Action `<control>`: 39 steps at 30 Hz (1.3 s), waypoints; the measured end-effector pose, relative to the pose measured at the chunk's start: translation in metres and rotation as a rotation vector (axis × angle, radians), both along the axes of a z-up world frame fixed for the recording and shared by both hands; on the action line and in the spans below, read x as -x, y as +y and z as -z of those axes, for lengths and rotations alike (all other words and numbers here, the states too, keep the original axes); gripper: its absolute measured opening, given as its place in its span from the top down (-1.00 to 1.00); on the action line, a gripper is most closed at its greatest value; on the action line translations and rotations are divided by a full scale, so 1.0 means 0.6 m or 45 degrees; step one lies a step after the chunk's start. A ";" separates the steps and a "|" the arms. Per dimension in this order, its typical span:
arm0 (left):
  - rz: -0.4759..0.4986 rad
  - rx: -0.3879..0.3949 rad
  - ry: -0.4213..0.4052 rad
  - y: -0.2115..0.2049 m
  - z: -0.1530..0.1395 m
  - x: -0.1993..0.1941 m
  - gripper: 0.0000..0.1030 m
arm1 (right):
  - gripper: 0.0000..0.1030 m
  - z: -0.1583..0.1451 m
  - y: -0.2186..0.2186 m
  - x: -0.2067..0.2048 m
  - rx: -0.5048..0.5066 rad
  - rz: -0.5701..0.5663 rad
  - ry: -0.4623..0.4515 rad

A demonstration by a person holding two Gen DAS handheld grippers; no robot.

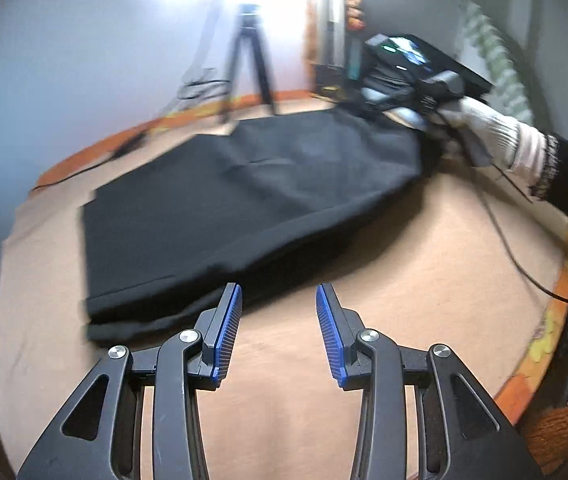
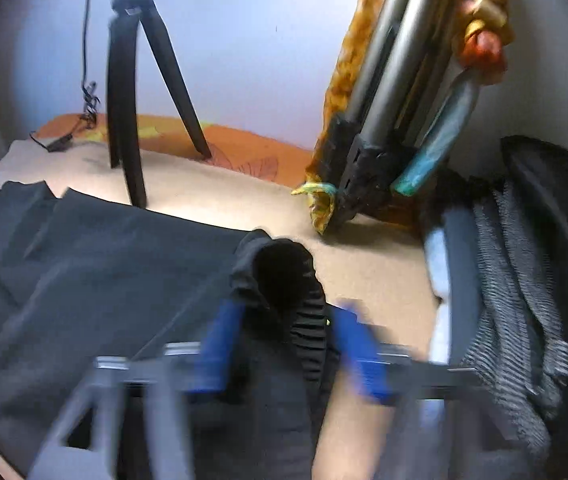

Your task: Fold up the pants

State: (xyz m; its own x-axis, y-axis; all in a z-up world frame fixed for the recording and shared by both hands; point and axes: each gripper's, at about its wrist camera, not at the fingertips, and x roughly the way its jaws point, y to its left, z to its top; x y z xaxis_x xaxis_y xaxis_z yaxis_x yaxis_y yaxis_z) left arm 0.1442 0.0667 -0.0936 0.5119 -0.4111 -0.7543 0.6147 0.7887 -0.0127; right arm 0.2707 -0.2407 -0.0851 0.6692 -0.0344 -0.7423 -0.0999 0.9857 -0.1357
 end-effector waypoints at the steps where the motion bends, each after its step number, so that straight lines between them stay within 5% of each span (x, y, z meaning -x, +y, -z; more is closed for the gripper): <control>1: -0.047 0.003 -0.012 0.015 -0.001 -0.007 0.28 | 0.64 0.000 -0.001 -0.004 0.010 0.009 0.001; 4: -0.166 0.019 -0.048 0.054 -0.003 -0.024 0.28 | 0.64 -0.003 -0.004 -0.013 0.191 0.076 -0.044; 7: -0.318 0.072 -0.024 0.093 0.003 -0.050 0.27 | 0.28 -0.002 0.007 -0.014 0.359 0.089 -0.051; 9: -0.397 0.117 0.002 0.112 0.009 -0.062 0.11 | 0.22 -0.009 0.014 -0.002 0.400 0.073 -0.085; 13: -0.513 0.229 0.058 0.144 0.018 -0.074 -0.07 | -0.19 -0.036 0.023 0.037 0.301 0.013 -0.131; 16: -0.530 0.251 0.078 0.141 0.026 -0.081 -0.07 | -0.21 -0.059 0.042 0.078 0.229 -0.077 -0.170; 25: -0.551 0.114 0.086 0.116 0.063 -0.112 -0.06 | -0.22 -0.075 0.139 0.203 -0.118 -0.493 -0.135; 27: -0.556 0.093 0.092 0.116 0.068 -0.115 0.13 | -0.23 -0.067 0.173 0.216 -0.145 -0.579 -0.102; 31: -0.592 0.135 0.098 0.130 0.073 -0.118 0.86 | -0.22 -0.050 0.235 0.239 -0.119 -0.697 -0.069; 39: -0.669 0.140 0.038 0.155 0.067 -0.101 0.93 | -0.21 0.017 0.336 0.229 -0.010 -0.818 0.092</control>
State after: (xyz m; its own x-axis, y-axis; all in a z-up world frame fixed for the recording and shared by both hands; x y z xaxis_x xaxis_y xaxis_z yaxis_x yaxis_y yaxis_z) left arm 0.2047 0.1599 -0.1336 0.6489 -0.1828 -0.7386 0.1355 0.9830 -0.1242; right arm 0.1331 -0.0388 -0.0953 0.5029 0.3619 -0.7849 -0.6791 0.7272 -0.0998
